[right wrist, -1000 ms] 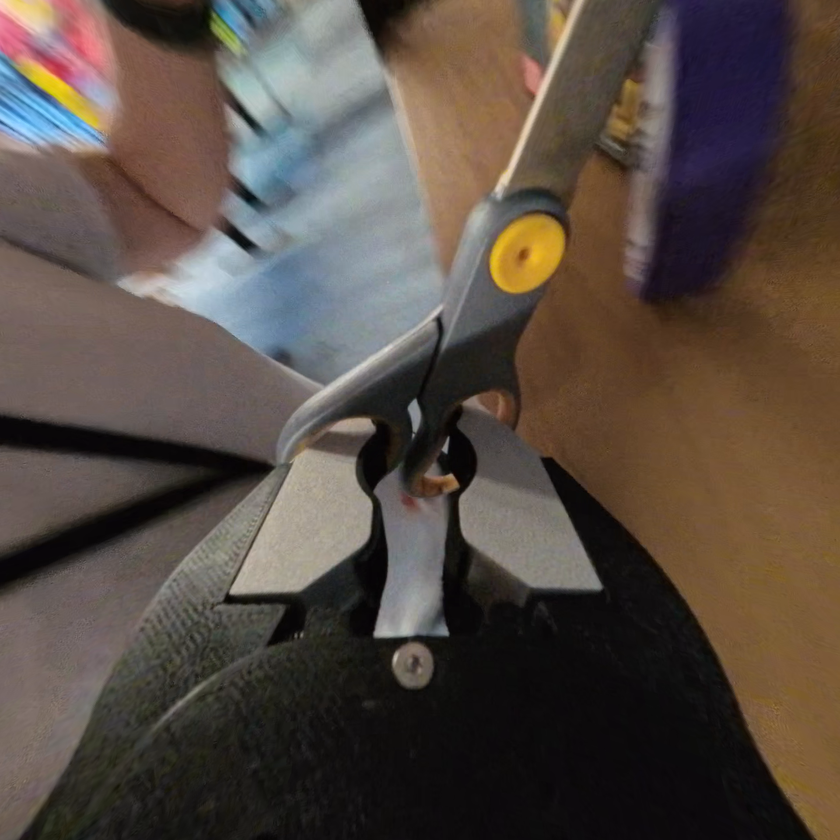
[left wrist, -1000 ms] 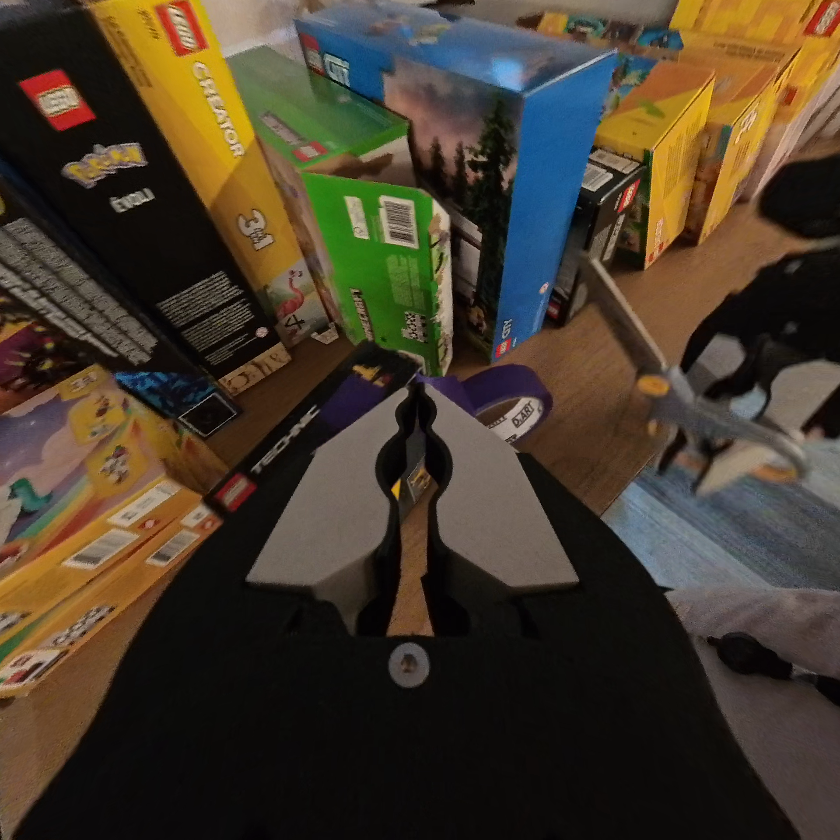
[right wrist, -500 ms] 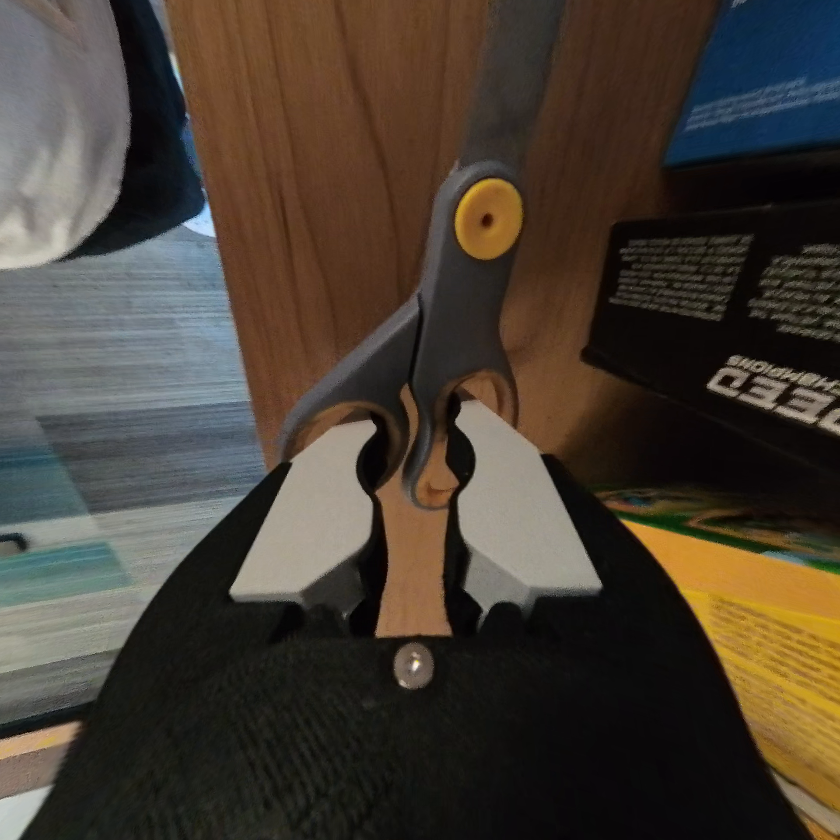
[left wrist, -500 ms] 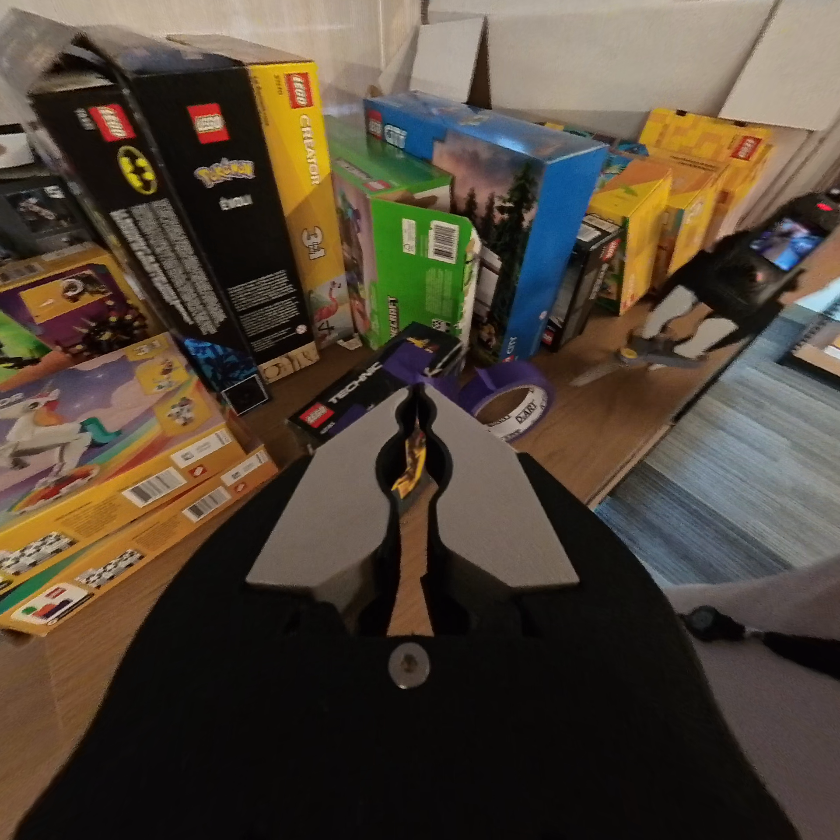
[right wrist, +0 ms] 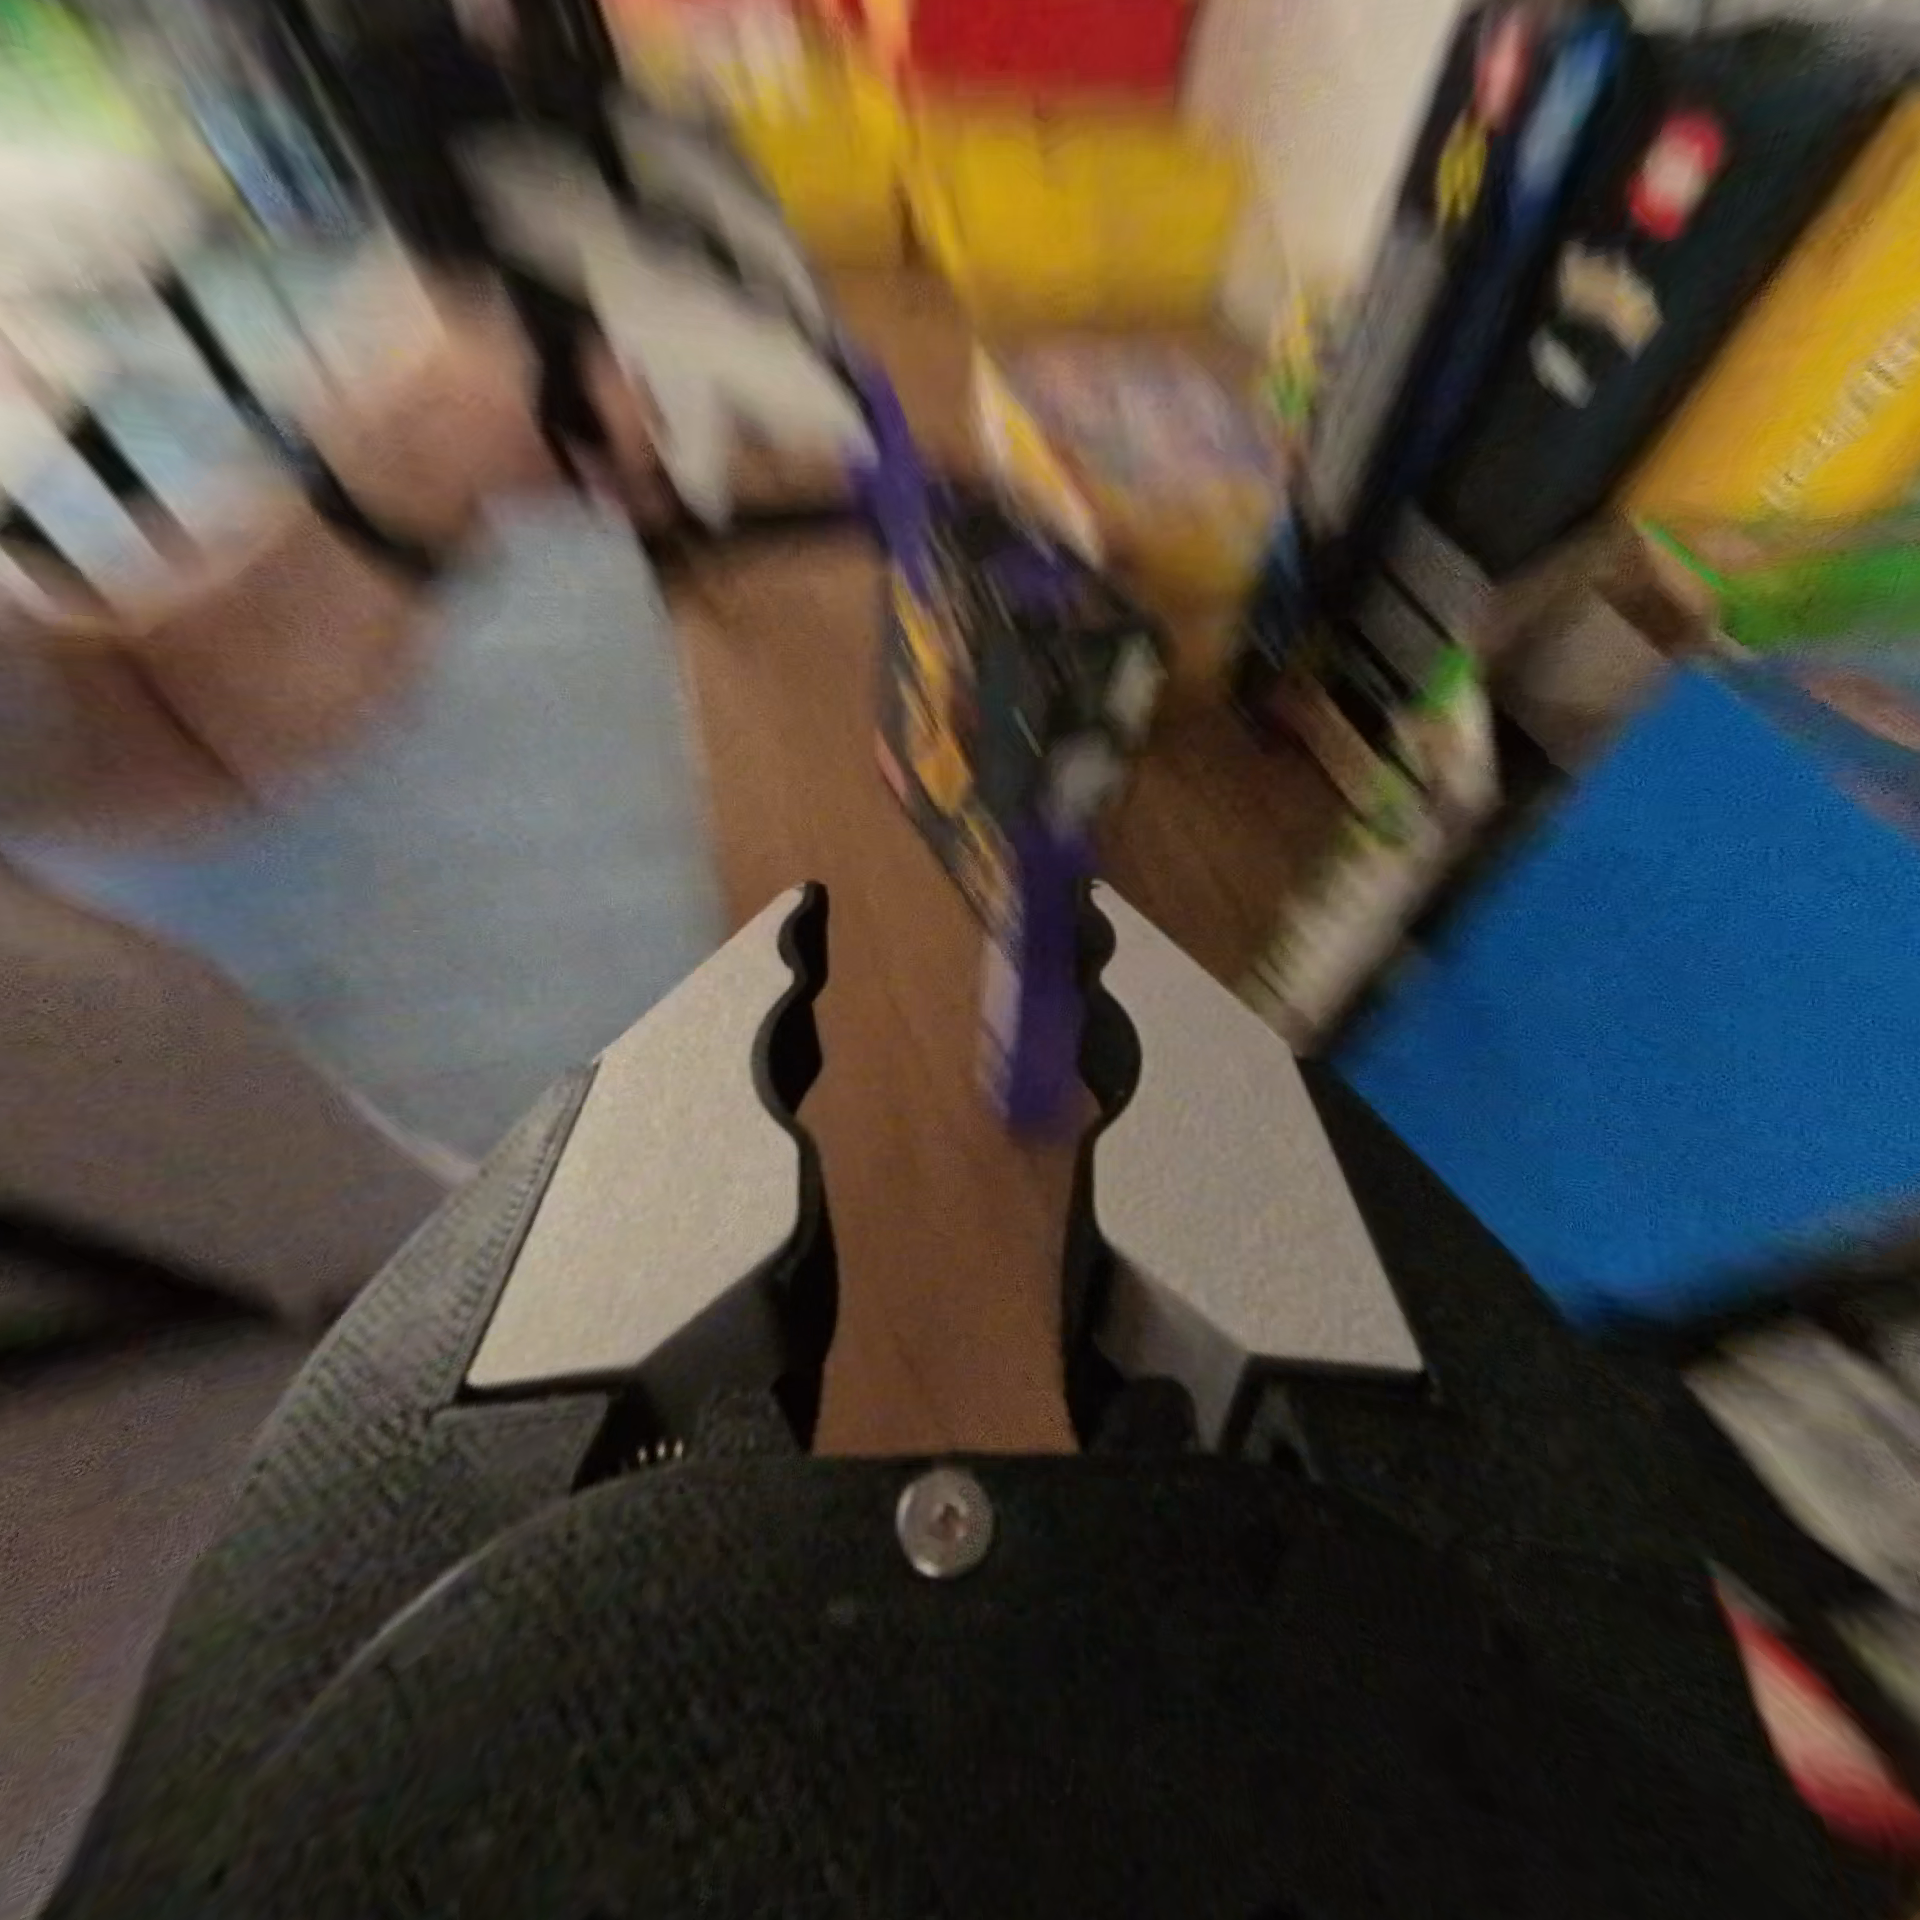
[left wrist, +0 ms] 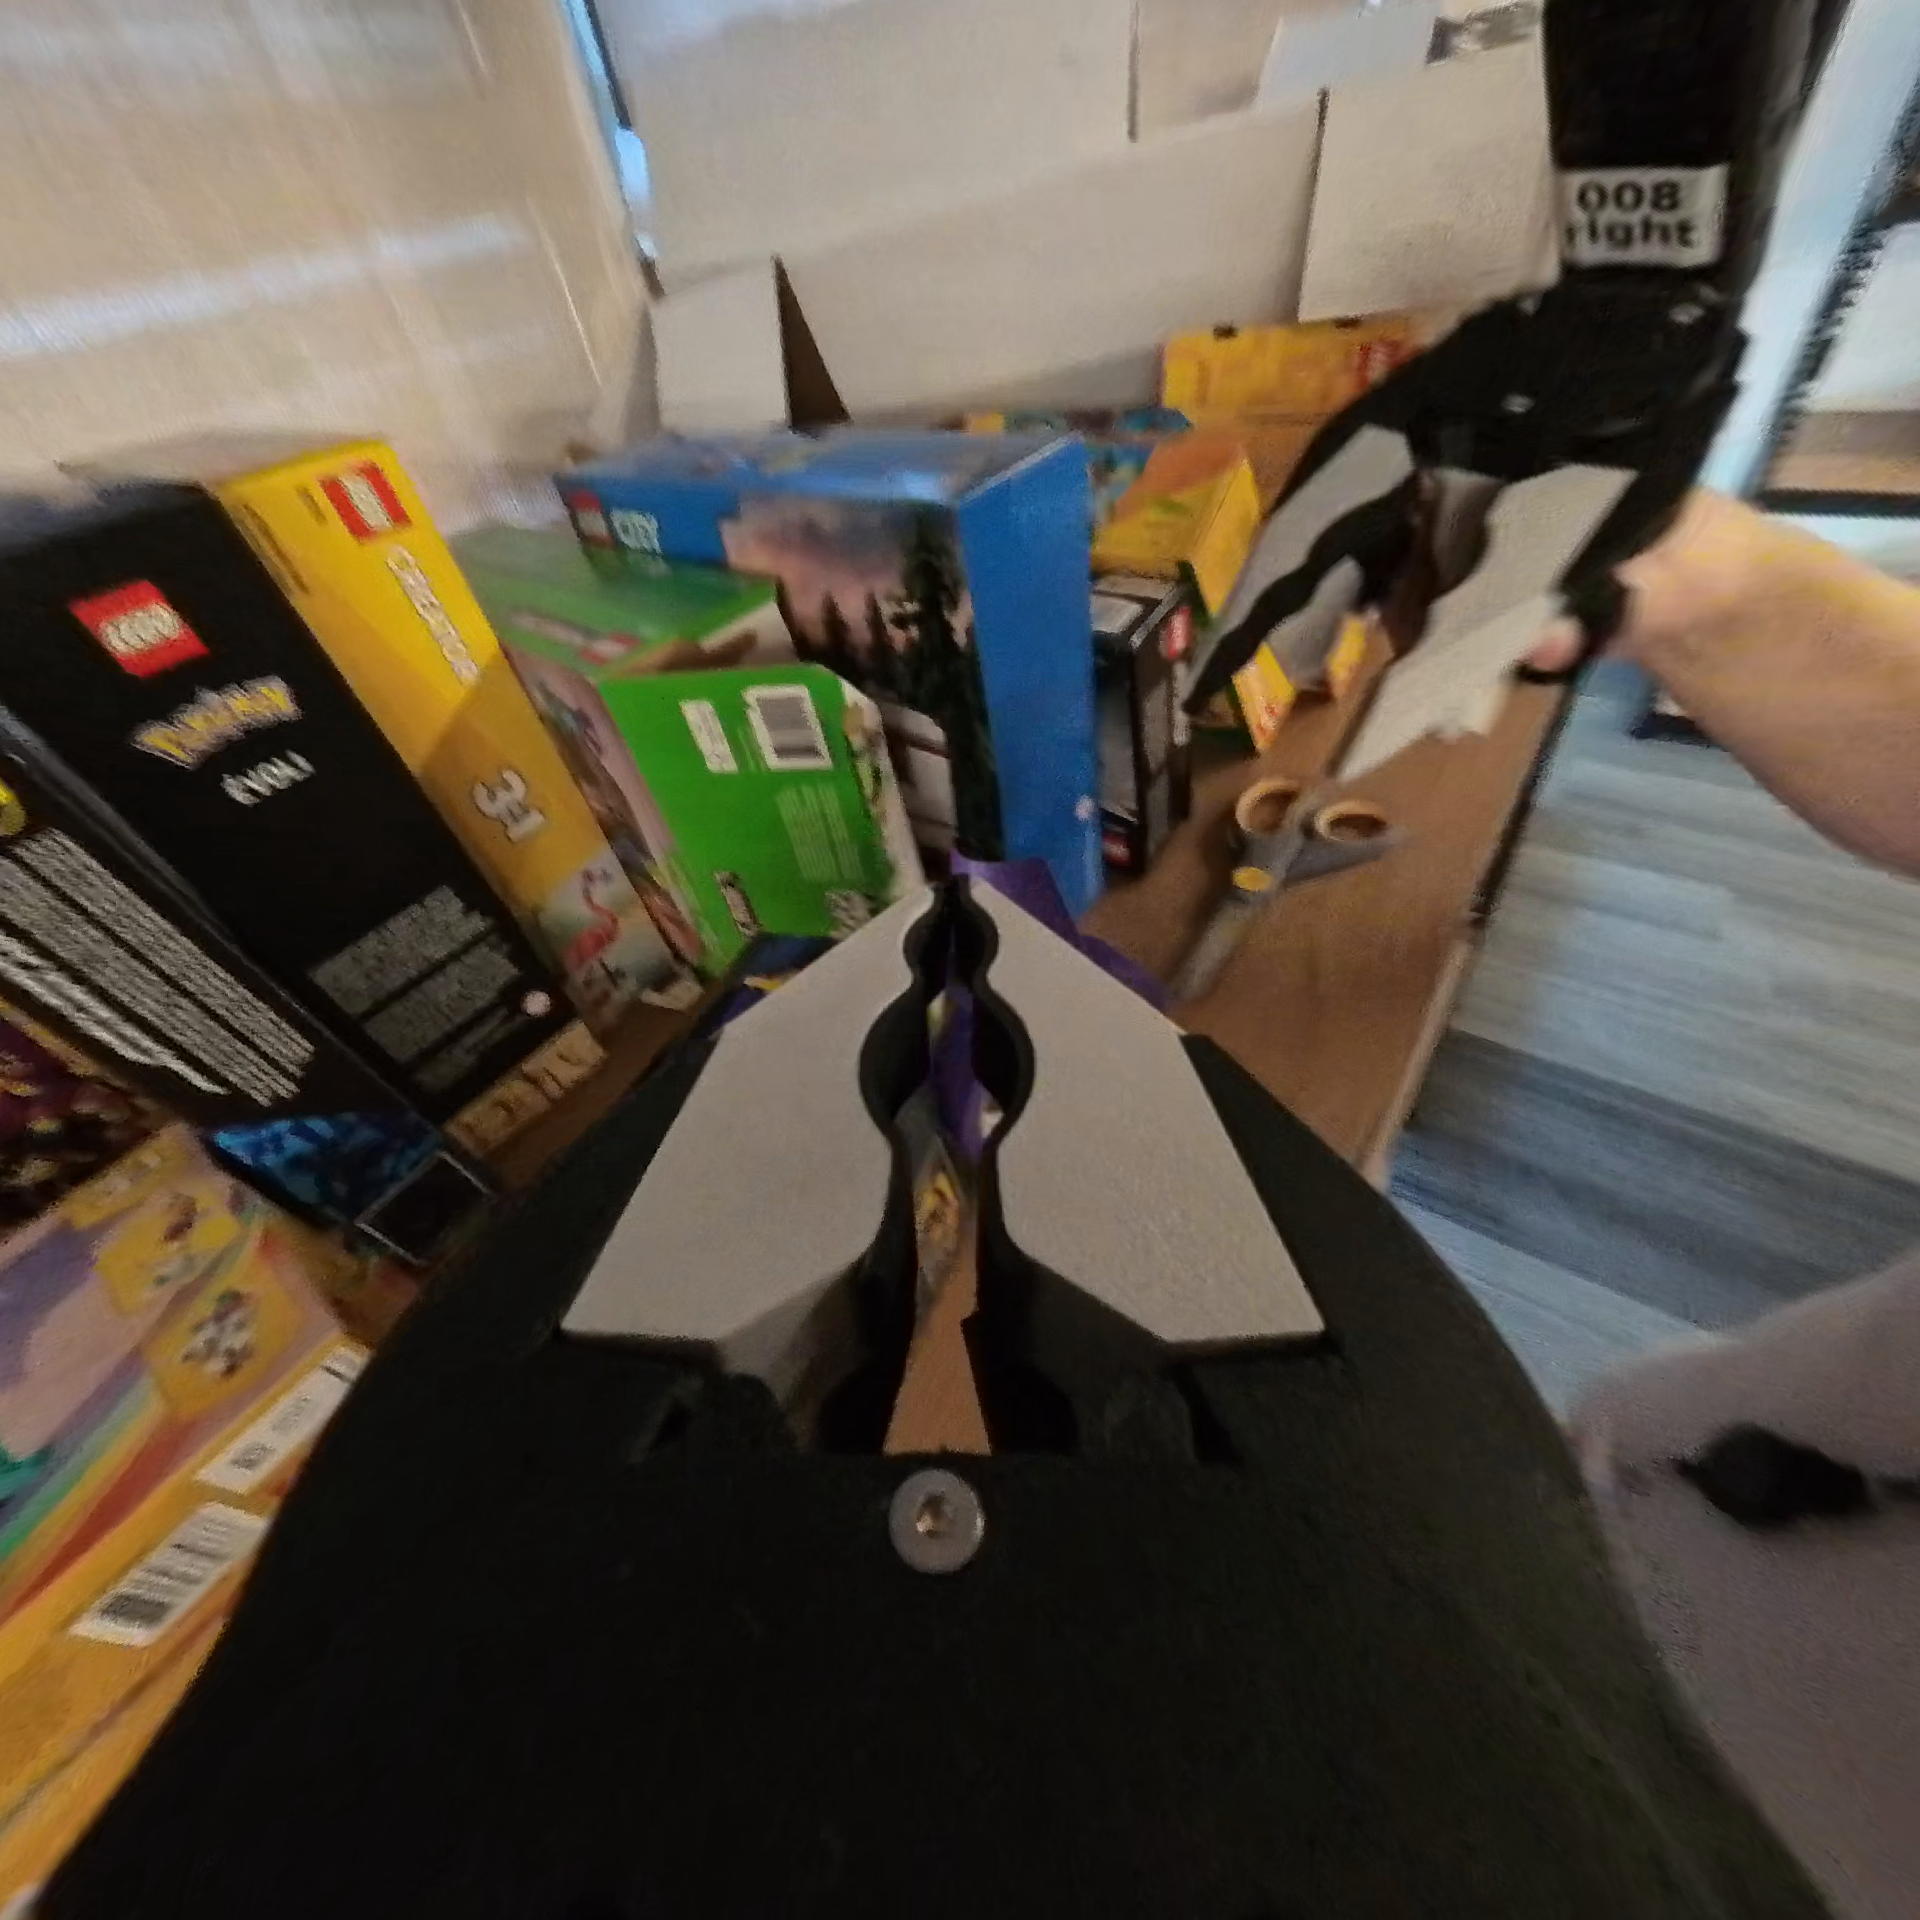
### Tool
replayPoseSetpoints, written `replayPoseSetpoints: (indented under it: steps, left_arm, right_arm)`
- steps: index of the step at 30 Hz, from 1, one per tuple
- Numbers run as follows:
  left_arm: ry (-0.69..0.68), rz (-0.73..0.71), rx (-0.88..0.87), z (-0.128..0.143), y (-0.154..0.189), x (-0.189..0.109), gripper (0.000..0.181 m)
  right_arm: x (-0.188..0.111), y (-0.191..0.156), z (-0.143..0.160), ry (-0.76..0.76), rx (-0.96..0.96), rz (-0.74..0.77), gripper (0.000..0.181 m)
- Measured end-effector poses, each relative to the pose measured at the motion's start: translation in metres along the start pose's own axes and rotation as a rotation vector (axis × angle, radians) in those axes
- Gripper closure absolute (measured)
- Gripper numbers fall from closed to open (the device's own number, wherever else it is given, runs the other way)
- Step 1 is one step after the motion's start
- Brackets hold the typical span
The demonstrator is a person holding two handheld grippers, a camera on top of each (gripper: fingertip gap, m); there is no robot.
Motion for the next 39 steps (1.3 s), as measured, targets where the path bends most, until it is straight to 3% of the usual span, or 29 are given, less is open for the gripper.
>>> replayPoseSetpoints:
  steps: [3,8,15,18,20,23,25,28,35,39]
  left_arm:
    - [0.063,-0.121,0.089,0.003,0.009,0.004,0.181]
    - [0.158,-0.238,0.149,0.010,0.027,0.006,0.181]
    - [0.240,-0.277,0.118,0.015,0.027,-0.001,0.181]
    - [0.255,-0.289,0.116,0.016,0.024,-0.002,0.181]
    - [0.273,-0.281,0.095,0.017,0.023,-0.002,0.181]
    - [0.314,-0.284,0.079,0.017,0.021,-0.001,0.181]
    - [0.333,-0.285,0.080,0.016,0.021,0.000,0.181]
    - [0.342,-0.277,0.078,0.016,0.021,0.001,0.181]
    - [0.390,-0.281,0.062,0.018,0.021,0.002,0.181]
    - [0.398,-0.287,0.060,0.018,0.022,0.004,0.181]
  right_arm:
    - [0.046,-0.011,-0.011,0.317,0.297,-0.101,0.135]
    - [0.090,-0.002,-0.004,0.510,0.577,-0.186,0.143]
    - [0.104,-0.006,-0.008,0.548,0.584,-0.172,0.162]
    - [0.104,-0.007,-0.010,0.558,0.556,-0.165,0.181]
    - [0.103,-0.006,-0.011,0.527,0.527,-0.150,0.180]
    - [0.104,-0.005,-0.013,0.499,0.536,-0.140,0.156]
    - [0.105,-0.005,-0.014,0.498,0.540,-0.131,0.159]
    - [0.100,-0.002,-0.014,0.563,0.528,-0.119,0.181]
    - [0.103,-0.003,-0.016,0.540,0.524,-0.147,0.162]
    - [0.105,-0.002,-0.017,0.554,0.532,-0.131,0.163]
Point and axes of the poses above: each gripper's, where its closed fingertips meet, x out along the fingers, z out of its underside, y = z × x across the jaws, the point moved 10 cm from there along -x, back along the fingers, and after that the axes turned 5 degrees about -x, right-handed, at the moved point
